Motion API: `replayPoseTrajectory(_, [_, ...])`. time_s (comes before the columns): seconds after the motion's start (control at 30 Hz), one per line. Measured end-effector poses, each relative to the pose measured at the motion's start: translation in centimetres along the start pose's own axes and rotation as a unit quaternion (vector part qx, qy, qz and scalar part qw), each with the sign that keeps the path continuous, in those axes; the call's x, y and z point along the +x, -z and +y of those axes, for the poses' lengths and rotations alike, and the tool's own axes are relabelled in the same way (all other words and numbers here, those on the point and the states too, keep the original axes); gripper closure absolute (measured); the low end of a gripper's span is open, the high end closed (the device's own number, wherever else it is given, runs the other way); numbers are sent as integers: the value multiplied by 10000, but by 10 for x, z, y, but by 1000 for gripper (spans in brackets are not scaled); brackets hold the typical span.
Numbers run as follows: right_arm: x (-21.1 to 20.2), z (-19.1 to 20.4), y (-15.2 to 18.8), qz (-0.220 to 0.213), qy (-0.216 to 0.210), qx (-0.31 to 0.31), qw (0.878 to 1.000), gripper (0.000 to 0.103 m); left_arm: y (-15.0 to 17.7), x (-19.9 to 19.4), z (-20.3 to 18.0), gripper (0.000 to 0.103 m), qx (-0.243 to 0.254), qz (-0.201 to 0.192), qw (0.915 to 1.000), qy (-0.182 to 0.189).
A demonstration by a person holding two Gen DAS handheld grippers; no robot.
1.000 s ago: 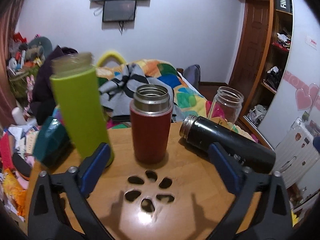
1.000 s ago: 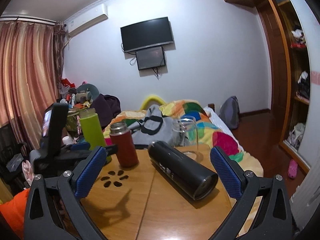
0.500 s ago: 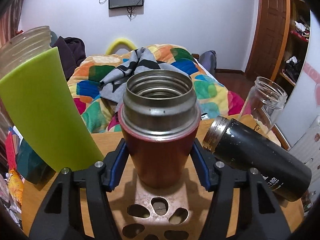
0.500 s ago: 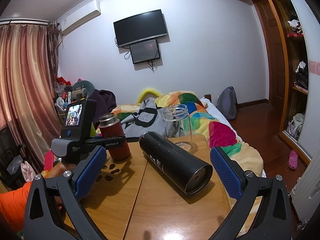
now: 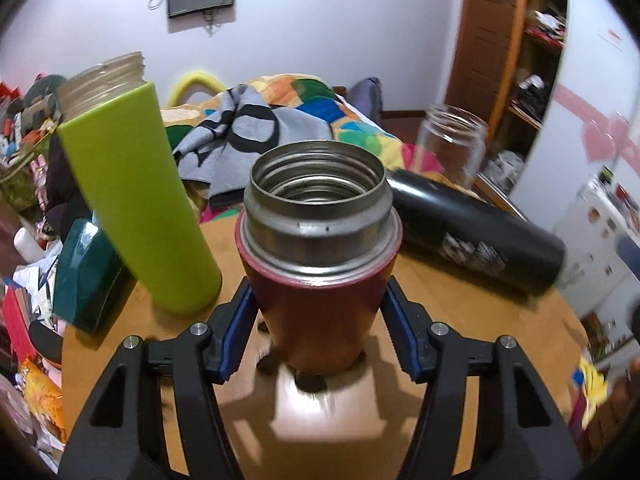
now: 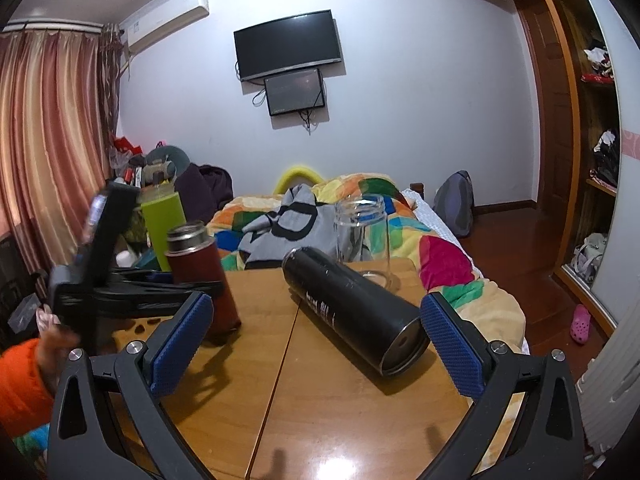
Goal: Flip cup upside down
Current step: 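Grasp the upright red thermos cup with the left tool and lift it, then close the right tool on the red cup while the left tool opens and releases it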
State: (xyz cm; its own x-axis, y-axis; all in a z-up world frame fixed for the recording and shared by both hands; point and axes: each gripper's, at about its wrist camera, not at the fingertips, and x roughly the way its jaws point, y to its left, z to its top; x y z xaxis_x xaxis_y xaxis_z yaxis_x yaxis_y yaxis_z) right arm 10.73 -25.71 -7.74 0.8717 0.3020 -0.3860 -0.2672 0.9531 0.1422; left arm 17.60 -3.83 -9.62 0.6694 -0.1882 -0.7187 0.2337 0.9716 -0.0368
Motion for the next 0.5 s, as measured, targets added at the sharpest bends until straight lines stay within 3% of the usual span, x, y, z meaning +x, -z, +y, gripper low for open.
replayPoseTrajectory(0.27, [-1, 13, 15, 188, 45, -232, 9995, 0, 44, -47, -25, 42, 549, -61, 9975, 440])
replayPoseTrajectory(0.37, [-2, 16, 19, 247, 33, -296, 9993, 0, 50, -54, -28, 42, 495, -71, 9961, 728])
replayPoseTrajectory(0.5, [-3, 22, 30, 351, 22, -477, 9982, 0, 56, -59, -37, 42, 652, -142, 9943, 834])
